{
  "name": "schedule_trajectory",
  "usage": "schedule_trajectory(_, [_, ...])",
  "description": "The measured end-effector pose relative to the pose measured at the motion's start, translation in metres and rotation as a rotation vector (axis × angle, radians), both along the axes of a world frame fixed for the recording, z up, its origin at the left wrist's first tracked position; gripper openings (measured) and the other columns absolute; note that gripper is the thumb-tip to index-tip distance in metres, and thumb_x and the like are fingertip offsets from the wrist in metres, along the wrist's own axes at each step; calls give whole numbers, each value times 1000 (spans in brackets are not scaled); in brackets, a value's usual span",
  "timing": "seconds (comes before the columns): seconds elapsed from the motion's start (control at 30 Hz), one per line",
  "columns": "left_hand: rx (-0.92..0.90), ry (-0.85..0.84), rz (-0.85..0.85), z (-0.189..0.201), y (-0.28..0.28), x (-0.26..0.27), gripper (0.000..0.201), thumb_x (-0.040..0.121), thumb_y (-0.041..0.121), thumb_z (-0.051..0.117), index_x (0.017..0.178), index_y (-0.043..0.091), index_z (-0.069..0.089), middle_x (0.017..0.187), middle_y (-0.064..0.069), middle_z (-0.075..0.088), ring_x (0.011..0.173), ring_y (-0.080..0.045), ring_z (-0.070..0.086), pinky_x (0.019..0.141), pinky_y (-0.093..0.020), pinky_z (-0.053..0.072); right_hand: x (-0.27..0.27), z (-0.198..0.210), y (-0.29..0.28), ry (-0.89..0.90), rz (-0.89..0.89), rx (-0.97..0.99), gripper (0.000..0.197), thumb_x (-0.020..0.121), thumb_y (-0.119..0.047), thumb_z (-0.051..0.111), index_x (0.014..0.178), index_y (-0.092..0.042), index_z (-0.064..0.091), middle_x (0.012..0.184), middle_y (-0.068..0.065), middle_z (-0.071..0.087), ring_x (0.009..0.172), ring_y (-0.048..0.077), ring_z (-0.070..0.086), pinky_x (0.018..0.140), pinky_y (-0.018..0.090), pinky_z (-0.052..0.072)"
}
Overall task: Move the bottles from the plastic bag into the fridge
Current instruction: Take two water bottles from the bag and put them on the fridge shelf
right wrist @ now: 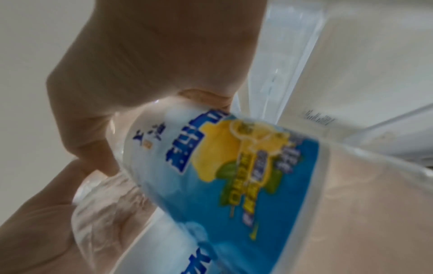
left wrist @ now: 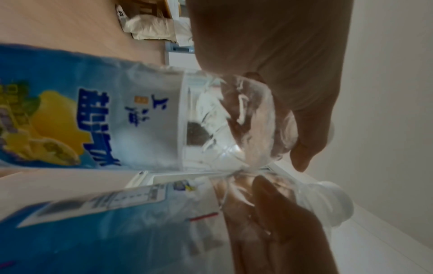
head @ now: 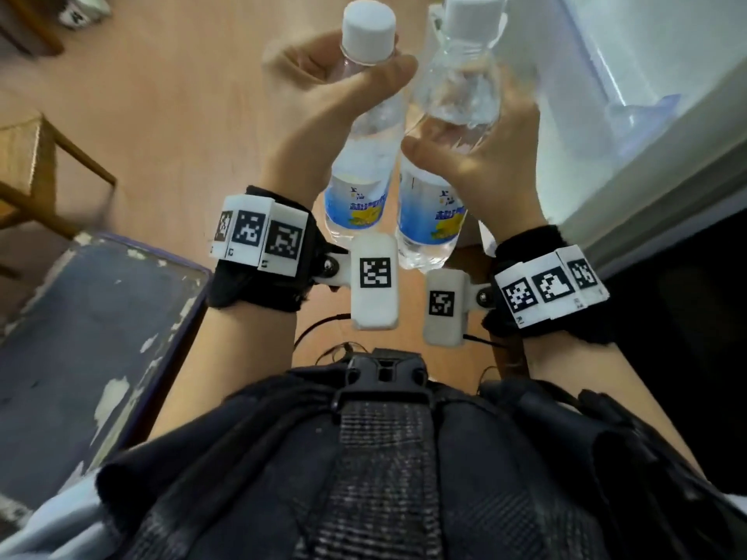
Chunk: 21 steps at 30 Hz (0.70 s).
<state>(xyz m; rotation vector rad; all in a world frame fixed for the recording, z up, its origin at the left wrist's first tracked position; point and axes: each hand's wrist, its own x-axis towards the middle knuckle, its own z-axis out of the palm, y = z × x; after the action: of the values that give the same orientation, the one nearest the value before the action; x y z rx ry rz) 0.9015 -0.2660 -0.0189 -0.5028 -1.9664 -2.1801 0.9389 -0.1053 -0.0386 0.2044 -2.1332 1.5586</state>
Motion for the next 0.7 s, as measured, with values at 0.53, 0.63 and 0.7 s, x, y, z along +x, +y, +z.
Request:
schedule_trajectory(0.53, [-42,42,73,-10,-32,-277,10,72,8,80,80,10,74,70,9,72,69,-12,63,69,-28,52,-291,-6,-28,49,45,34,41,61,-27,78,95,-13,60,82,-10,64,77,7,67,68,41,59])
schedule_trajectory(0.63, [-39,55,56,-6,-32,-328,10,72,7,80,80,10,74,71,7,72,70,-15,64,69,-29,54,-340,4,-30,66,62,58,35,63,-25,78,85,-35,53,77,-18,59,72,2,64,66,41,59])
schedule_trajectory(0.7, [-26,63,60,-6,-29,-365,10,72,7,80,80,7,73,71,4,72,71,-15,63,69,-28,54,-375,4,-28,60,58,65,35,63,-22,79,85,-30,52,73,-18,58,67,-6,63,66,37,59])
